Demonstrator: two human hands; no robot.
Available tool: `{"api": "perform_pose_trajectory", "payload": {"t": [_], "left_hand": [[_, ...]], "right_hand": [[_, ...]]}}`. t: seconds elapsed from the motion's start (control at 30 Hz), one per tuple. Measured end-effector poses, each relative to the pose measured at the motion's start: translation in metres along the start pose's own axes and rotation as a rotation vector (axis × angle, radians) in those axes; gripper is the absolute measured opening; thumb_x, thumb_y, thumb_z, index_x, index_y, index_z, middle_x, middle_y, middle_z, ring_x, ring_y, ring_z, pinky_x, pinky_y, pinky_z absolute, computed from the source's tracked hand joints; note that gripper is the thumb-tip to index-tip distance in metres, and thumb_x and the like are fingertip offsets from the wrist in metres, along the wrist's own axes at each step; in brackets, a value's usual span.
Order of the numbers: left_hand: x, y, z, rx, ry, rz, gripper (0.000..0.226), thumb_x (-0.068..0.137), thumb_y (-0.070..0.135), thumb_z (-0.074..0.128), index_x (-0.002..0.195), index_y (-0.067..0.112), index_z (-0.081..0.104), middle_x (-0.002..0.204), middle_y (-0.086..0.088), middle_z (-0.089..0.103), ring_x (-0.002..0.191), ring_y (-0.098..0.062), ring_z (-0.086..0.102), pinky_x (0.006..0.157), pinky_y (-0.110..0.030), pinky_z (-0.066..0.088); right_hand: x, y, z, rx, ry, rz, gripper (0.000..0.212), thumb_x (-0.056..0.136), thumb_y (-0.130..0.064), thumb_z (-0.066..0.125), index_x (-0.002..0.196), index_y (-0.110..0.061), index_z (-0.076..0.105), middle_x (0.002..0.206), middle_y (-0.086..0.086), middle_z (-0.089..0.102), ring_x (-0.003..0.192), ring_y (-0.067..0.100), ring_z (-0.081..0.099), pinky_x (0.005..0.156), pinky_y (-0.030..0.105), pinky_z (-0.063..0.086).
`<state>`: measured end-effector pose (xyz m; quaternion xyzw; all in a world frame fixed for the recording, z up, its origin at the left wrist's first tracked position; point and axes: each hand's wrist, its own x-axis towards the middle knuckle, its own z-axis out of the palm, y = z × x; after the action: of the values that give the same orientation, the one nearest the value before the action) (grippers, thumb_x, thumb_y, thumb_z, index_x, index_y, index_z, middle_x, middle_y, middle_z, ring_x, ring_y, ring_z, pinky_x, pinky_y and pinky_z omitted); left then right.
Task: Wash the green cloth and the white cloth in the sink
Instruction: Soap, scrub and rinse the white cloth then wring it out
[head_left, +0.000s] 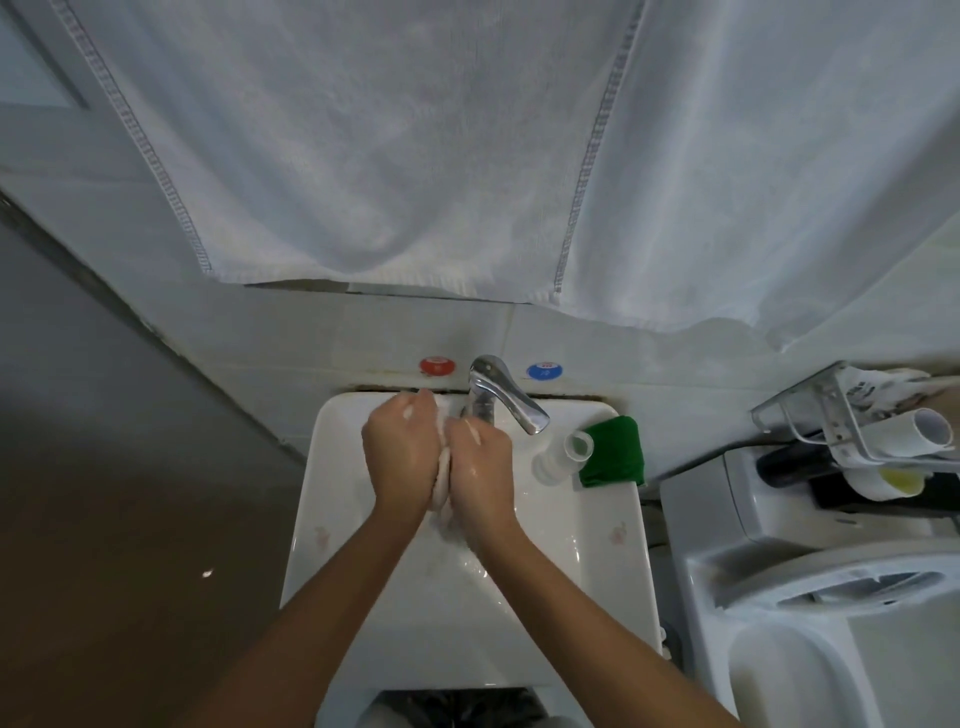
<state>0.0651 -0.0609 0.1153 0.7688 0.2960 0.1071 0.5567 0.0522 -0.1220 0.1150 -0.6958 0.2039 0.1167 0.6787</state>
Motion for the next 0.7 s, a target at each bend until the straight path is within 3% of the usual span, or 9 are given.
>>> {"api": "perform_pose_trajectory", "payload": {"t": [0.17,0.23,0.3,0.4,0.5,0.6,0.7], "left_hand": [[-0.052,0.0,0.006,-0.025,-0.057,0.141,0.038,0.094,0.018,0.057,0.057,0.016,0.048,0.052,0.005,0.049,0.048,-0.004,0.046,0.051,-0.015,0.039],[-0.033,0.0,0.008,-0.025,-0.041,0.109,0.037,0.093,0.017,0.057,0.057,0.016,0.049,0.053,0.004,0.051,0.049,-0.004,0.048,0.053,-0.018,0.039],[-0.01,0.002,0.008,-0.061,-0.011,0.029,0.041,0.093,0.012,0.056,0.054,0.017,0.047,0.053,0.001,0.05,0.051,-0.006,0.046,0.056,-0.023,0.039],[-0.029,0.002,0.012,-0.105,-0.006,0.04,0.041,0.094,0.015,0.055,0.054,0.014,0.047,0.052,0.001,0.049,0.049,-0.005,0.043,0.049,-0.011,0.035],[-0.041,0.005,0.015,-0.108,-0.038,0.073,0.04,0.094,0.016,0.055,0.056,0.008,0.049,0.05,0.0,0.047,0.047,-0.005,0.044,0.048,-0.016,0.036],[-0.004,0.007,0.014,-0.137,0.021,-0.064,0.04,0.093,0.013,0.054,0.054,0.009,0.045,0.051,-0.001,0.046,0.049,-0.008,0.04,0.052,-0.024,0.035],[-0.008,0.002,0.015,-0.116,0.015,-0.036,0.041,0.094,0.016,0.054,0.055,0.012,0.046,0.053,-0.001,0.048,0.05,-0.008,0.042,0.047,-0.014,0.034]], "right_hand": [[0.021,-0.01,-0.015,-0.023,0.061,-0.07,0.024,0.098,-0.014,0.046,0.075,-0.015,0.054,0.069,-0.002,0.056,0.06,0.007,0.053,0.059,0.021,0.047],[0.018,-0.002,-0.007,-0.143,0.086,-0.093,0.022,0.098,-0.015,0.047,0.078,-0.016,0.056,0.074,0.001,0.058,0.069,0.013,0.057,0.068,0.029,0.049],[0.009,0.005,0.0,-0.083,0.099,-0.052,0.027,0.094,-0.015,0.05,0.067,-0.017,0.053,0.066,0.003,0.054,0.067,0.017,0.054,0.066,0.036,0.046],[0.017,-0.008,-0.01,-0.032,0.074,-0.048,0.034,0.093,-0.008,0.048,0.06,-0.017,0.045,0.056,-0.002,0.046,0.055,0.011,0.045,0.054,0.026,0.039],[0.03,-0.014,-0.011,-0.063,0.082,-0.028,0.031,0.096,-0.011,0.046,0.066,-0.018,0.048,0.059,-0.004,0.05,0.054,0.008,0.048,0.051,0.018,0.04],[0.016,-0.003,-0.002,-0.059,0.048,0.022,0.027,0.089,-0.017,0.049,0.062,-0.02,0.049,0.063,0.001,0.051,0.064,0.016,0.052,0.062,0.031,0.042],[0.019,-0.007,-0.008,-0.043,-0.013,0.028,0.03,0.089,-0.012,0.049,0.06,-0.018,0.046,0.061,0.003,0.047,0.063,0.018,0.049,0.061,0.032,0.039]]}}
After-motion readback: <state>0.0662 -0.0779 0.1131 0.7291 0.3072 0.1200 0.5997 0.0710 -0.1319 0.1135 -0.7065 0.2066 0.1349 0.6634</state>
